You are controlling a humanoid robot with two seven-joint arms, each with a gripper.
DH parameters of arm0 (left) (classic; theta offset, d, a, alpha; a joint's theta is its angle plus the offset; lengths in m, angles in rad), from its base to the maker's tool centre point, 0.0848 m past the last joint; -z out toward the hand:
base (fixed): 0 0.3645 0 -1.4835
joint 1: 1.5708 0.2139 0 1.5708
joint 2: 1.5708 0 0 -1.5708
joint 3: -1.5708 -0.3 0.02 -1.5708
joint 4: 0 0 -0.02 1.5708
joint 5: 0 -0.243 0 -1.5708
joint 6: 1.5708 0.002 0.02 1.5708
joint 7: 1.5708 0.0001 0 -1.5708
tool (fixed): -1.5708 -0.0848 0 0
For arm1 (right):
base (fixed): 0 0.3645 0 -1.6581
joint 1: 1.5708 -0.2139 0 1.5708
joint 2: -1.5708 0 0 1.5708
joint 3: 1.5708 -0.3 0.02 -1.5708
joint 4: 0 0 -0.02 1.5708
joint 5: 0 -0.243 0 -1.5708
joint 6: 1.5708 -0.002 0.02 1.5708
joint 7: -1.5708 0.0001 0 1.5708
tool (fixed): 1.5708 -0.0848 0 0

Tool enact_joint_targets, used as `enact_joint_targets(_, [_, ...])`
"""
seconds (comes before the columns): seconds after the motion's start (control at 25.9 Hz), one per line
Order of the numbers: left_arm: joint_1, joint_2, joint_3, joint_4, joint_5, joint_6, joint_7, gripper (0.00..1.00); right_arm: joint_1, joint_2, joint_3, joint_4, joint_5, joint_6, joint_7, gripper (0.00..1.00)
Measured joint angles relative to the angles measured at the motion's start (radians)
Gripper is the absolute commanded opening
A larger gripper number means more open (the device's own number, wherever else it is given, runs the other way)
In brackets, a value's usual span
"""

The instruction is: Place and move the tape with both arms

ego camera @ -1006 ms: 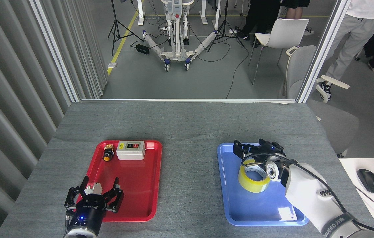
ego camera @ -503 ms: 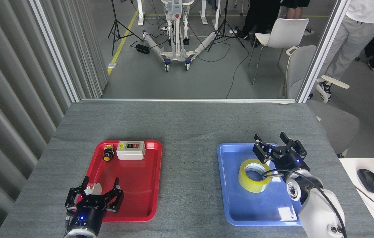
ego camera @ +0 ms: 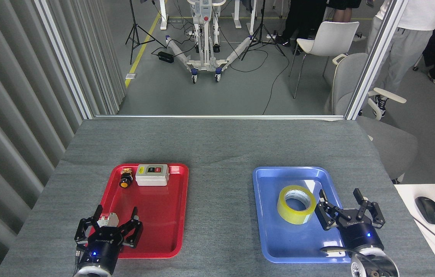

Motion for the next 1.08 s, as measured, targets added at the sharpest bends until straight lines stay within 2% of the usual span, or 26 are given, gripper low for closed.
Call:
enact_joint_targets(0.23, [0.004, 0.001, 0.000, 0.000, 0.000, 0.002, 0.000, 1.00, 0.073, 0.011, -0.020, -0.072, 0.013, 0.008, 0.034, 0.98])
enact_joint_targets(0.54, [0.006, 0.002, 0.003, 0.002, 0.002, 0.002, 0.000, 1.00, 0.179, 0.033, -0.023, -0.187, 0.025, 0.023, -0.009, 1.00])
enact_joint_targets(1.08, [0.010, 0.000, 0.005, 0.003, 0.003, 0.002, 0.000, 1.00, 0.209, 0.040, -0.039, -0.204, 0.022, 0.047, -0.007, 1.00])
